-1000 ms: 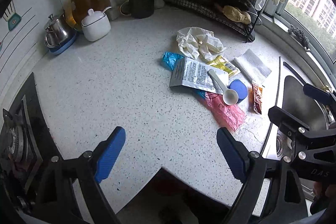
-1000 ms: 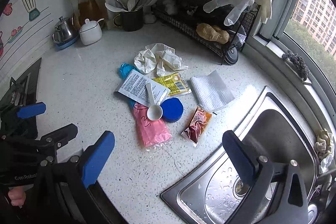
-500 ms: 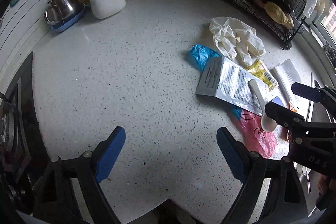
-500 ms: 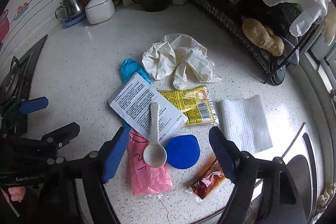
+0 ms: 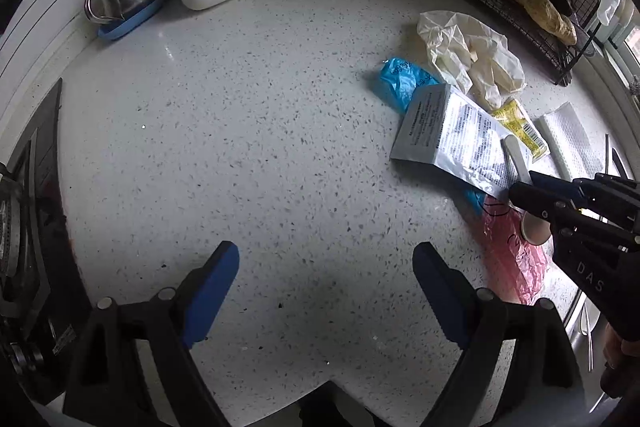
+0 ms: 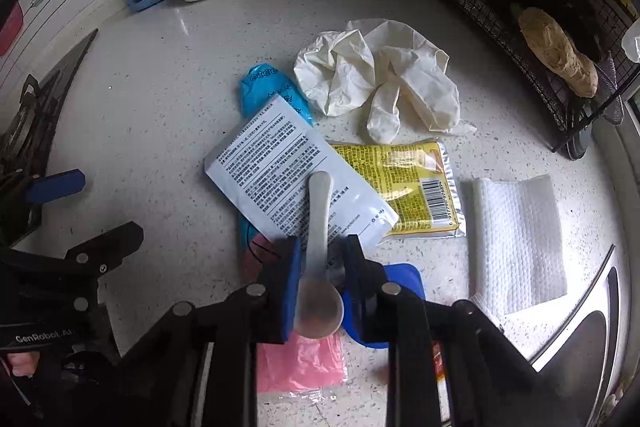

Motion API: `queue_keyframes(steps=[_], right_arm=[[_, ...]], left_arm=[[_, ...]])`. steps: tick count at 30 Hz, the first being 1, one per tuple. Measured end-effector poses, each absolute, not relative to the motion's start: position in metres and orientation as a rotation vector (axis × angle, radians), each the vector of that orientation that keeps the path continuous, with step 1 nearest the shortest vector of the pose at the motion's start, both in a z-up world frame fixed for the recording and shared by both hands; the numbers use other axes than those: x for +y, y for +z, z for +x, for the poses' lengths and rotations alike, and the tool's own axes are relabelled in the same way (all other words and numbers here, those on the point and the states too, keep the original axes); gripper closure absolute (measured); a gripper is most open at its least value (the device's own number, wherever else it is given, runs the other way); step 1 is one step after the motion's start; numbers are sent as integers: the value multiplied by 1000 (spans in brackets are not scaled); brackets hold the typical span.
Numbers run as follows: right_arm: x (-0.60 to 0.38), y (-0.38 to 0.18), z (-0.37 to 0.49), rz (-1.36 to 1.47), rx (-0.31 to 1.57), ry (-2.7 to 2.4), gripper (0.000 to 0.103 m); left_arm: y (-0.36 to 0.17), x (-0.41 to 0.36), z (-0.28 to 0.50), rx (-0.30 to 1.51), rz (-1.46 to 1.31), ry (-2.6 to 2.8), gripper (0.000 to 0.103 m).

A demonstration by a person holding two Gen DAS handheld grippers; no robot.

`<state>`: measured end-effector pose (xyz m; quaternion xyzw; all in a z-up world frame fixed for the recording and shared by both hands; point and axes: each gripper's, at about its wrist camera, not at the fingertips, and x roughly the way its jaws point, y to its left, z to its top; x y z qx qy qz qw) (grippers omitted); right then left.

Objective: Collect trash
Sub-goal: 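Grasp the white plastic spoon with the right tool while the left tool grasps the white leaflet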

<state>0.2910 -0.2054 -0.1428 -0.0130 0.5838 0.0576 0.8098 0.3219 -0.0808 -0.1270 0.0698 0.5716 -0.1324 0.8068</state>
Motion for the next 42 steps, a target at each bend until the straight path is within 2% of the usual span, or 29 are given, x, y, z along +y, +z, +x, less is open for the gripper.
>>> queue_keyframes(steps=[2,10,21,25,27,30,35,36,37,39,42], right_arm=[[-209,-139,286,-15,1238,123,94],[-235,-119,278,53,1191,109,94],[-270,-127,283,136,1200,70,94],[-276,-131,288,172,1202,66,94],[-278,-130,288,184,1198,64,94],[-280,-129,287,204,1193,59,94],[-293,-126,283,225,1189,57,94],[-293,-125,283,226,1188,56,94],[-291,-125,284,225,1186,55,94],[-290,-125,283,224,1182,54,94],[-290,-125,283,231,1179,48,94]], left_arm=[[-124,-85,322,1214,149,-306,15],[-119,-105,335,1230,90,-376,15],[-126,-146,380,1223,206,-493,16],[-135,-157,392,1260,229,-541,34],[-137,-161,392,1272,224,-567,39],[-140,-168,393,1289,212,-597,56],[-139,-176,392,1270,212,-600,68],[-139,-178,392,1264,217,-602,75],[-138,-179,391,1260,222,-604,87],[-141,-180,391,1272,229,-603,102],[-146,-182,385,1264,262,-603,103]])
